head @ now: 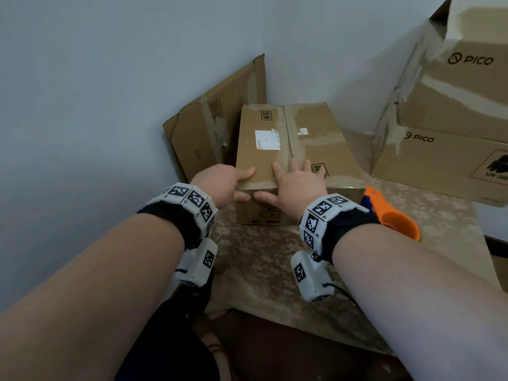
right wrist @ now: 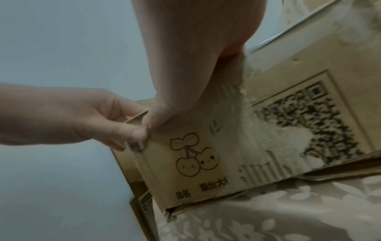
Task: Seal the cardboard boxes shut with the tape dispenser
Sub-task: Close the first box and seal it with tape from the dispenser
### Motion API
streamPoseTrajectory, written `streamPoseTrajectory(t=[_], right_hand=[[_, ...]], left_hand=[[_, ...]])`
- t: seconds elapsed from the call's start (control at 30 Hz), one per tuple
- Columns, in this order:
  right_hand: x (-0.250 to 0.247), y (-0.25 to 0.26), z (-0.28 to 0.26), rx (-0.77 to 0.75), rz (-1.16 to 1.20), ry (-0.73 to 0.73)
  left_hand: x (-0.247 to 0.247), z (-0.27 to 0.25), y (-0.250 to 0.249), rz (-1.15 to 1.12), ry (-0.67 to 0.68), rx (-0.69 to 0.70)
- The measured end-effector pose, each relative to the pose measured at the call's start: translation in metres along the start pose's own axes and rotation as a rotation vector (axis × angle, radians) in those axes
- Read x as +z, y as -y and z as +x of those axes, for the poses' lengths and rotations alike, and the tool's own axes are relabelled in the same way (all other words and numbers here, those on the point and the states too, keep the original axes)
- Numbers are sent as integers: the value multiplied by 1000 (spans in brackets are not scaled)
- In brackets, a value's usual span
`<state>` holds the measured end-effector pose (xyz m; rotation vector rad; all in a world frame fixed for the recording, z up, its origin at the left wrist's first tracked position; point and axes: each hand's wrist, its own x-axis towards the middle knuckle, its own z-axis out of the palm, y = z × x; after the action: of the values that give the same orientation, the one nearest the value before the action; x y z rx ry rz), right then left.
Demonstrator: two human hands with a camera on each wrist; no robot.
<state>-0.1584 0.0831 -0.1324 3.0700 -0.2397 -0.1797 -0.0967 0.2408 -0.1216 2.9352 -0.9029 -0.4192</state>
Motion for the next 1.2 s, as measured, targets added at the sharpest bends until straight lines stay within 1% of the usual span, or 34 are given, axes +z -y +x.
streamPoseTrajectory(t=[0.13, 0.27, 0.43, 0.53, 0.6, 0.9, 1.1, 1.2], right_hand=[[2, 8, 4, 35, -6, -4], [3, 7, 6, 6, -33, 11], [-4, -5, 0, -88, -34, 70], [-6, -20, -3, -157, 16, 111], [-6, -30, -4, -173, 50, 111], [-7, -78, -23, -70, 81, 122], [-10, -107, -33, 10, 106, 174], [-12, -117, -39, 23, 127, 169]], left_hand=[[12, -5, 6, -81, -68, 36], [15, -5, 6, -142, -75, 39], [10, -7, 6, -216, -42, 40], [8, -9, 5, -218, -33, 37], [7, -10, 5, -219, -20, 20], [4, -13, -5, -202, 32, -63], [0, -16, -15, -115, 62, -123], [-1, -15, -20, -64, 64, -154]])
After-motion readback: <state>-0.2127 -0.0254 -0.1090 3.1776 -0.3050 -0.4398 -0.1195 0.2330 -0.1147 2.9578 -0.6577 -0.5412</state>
